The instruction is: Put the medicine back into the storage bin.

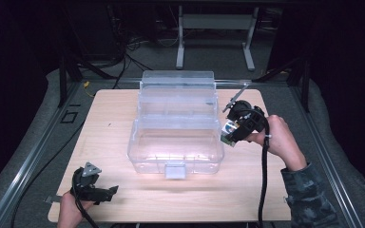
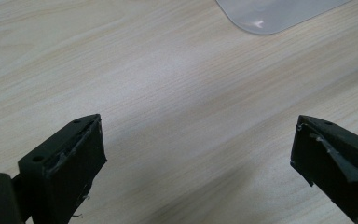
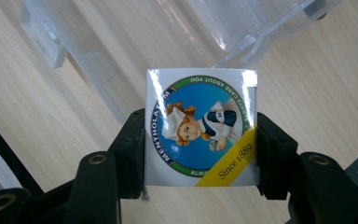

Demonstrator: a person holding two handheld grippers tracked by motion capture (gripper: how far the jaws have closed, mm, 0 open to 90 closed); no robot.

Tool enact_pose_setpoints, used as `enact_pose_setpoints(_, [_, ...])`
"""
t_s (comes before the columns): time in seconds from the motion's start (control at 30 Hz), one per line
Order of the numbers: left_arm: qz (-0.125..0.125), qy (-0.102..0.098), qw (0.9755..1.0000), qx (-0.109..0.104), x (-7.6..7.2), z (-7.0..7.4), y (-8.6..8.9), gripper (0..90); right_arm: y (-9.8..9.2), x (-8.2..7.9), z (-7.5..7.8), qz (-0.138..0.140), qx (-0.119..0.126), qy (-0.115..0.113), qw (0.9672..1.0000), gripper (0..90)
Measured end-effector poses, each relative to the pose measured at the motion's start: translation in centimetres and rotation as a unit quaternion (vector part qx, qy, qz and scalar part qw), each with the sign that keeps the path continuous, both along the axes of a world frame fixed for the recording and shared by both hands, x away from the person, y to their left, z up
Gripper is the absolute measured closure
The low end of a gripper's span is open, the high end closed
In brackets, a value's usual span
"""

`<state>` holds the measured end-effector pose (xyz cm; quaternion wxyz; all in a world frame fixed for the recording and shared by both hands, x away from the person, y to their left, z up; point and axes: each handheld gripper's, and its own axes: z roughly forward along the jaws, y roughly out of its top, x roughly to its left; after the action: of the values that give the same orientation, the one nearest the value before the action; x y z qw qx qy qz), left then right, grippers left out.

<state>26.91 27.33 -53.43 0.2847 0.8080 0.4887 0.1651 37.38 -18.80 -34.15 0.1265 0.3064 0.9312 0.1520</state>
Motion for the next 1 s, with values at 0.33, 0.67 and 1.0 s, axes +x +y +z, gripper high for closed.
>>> enact_pose_setpoints(0.33, [-0.003,0.002,1.0,0.001,0.0,0.0,0.0,2.6,1.8,0.4,-0.4,0.019,-0.003,0.006,0.9998,46.0])
enact_pose_setpoints(0.67, [-0.005,0.002,1.0,0.002,0.0,0.0,-0.1,2.6,3.2,0.8,-1.1,0.033,-0.003,0.02,0.9993,46.0])
enact_pose_setpoints(1.0, [-0.004,0.005,1.0,0.001,0.0,-0.1,-0.1,2.6,4.5,1.5,-2.3,0.045,-0.006,0.031,0.9985,46.0])
